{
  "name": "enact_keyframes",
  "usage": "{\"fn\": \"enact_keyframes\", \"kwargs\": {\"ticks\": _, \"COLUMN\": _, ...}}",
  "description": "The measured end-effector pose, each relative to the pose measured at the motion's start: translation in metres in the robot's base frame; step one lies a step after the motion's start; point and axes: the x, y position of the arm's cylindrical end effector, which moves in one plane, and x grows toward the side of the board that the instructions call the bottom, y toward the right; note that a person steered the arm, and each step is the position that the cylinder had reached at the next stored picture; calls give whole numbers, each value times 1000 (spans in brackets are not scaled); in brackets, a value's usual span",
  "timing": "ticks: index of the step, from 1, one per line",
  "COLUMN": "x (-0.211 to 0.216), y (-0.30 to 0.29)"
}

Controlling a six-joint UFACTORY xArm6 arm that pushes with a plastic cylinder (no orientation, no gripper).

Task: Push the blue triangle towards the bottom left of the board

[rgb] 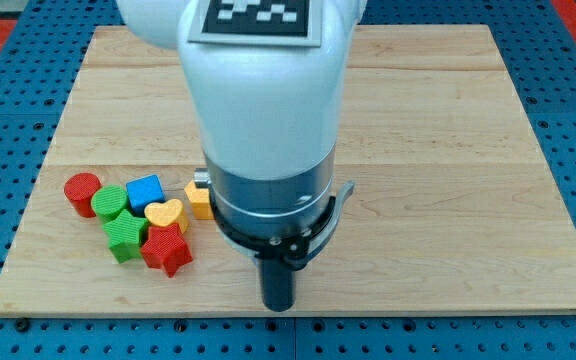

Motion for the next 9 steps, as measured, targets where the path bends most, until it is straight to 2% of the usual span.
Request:
{"fn": "enact_keyframes", "kwargs": {"ticks": 1, "x": -10, "y": 26}}
{"fn": "enact_keyframes", "kwargs": {"ticks": 2, "x": -40, "y": -2}}
{"fn": "enact_keyframes", "kwargs": {"ticks": 3, "x": -53, "y": -48}}
{"fn": "enact_keyframes", "kwargs": {"ticks": 4, "x": -58, "y": -16}}
{"fn": "enact_keyframes", "kwargs": {"ticks": 5, "x": -55, "y": -7}}
{"fn": "enact_keyframes", "kwargs": {"ticks": 6, "x": -44, "y": -56}}
{"fn": "enact_keyframes", "kwargs": {"ticks": 8, "x": -44, "y": -102}}
{"fn": "enact_keyframes", "kwargs": {"ticks": 9, "x": -45, "y": -73}}
